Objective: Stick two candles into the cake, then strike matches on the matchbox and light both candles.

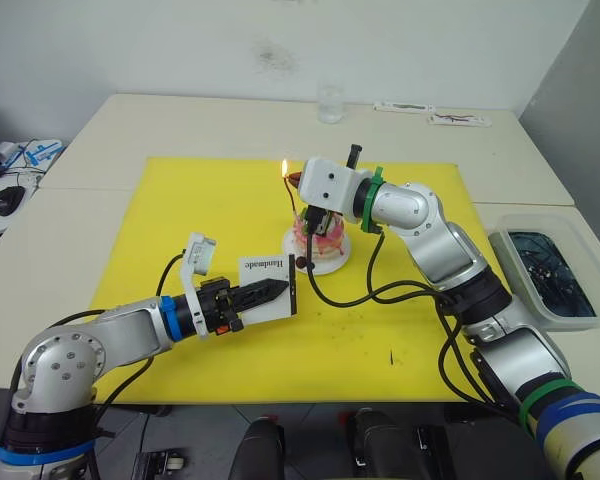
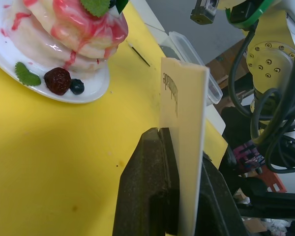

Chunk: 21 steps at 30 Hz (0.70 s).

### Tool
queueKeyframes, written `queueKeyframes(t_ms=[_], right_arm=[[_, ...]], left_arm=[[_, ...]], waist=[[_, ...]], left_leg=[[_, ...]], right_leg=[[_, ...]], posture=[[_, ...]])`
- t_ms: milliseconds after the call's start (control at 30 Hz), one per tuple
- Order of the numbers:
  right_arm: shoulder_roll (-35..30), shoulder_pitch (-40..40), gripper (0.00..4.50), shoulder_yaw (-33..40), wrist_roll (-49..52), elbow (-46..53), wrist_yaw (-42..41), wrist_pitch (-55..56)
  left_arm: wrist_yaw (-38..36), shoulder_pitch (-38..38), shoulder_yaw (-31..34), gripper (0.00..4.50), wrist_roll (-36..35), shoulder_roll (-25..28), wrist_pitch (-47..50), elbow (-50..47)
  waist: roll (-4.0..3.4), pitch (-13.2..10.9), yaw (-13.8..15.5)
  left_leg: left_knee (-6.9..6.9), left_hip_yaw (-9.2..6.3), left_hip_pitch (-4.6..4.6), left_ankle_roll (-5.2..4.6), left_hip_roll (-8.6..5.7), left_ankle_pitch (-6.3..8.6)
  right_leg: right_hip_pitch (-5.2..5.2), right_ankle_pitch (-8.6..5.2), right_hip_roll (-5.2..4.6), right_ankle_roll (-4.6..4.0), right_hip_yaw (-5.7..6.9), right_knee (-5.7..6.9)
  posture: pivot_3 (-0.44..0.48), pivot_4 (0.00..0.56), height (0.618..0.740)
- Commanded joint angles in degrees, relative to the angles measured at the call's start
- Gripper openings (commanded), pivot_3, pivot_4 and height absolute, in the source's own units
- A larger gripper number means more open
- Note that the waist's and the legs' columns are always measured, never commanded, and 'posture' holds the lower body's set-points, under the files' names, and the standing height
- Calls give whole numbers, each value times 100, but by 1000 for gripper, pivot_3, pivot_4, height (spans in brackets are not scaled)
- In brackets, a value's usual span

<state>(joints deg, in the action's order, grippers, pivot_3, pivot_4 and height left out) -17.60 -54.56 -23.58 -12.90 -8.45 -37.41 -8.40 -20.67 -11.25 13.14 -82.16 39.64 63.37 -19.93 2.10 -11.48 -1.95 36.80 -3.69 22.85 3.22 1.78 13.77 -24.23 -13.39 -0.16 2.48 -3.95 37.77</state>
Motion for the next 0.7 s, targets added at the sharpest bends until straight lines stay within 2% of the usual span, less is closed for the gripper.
queueKeyframes(t_ms=[33,367,700], right_arm=[[-36,-78,19,233,38,311,-51,-31],[-241,-96,19,362,1,362,-163,-21],[-183,-149,19,143,-233,-57,-139,484]], left_arm=[[-13,-70,-22,0,-95,-22,-33,-154],[12,-95,-37,0,-117,-59,-33,-153],[22,-123,-77,0,-128,-93,-36,-145]], waist=[[0,0,1],[0,0,0],[0,0,-2]], left_leg=[[0,0,0,0,0,0],[0,0,0,0,0,0],[0,0,0,0,0,0]], right_leg=[[0,0,0,1,0,0],[0,0,0,1,0,0],[0,1,0,2,0,0]], posture=[[0,150,740],[0,150,740],[0,150,740]])
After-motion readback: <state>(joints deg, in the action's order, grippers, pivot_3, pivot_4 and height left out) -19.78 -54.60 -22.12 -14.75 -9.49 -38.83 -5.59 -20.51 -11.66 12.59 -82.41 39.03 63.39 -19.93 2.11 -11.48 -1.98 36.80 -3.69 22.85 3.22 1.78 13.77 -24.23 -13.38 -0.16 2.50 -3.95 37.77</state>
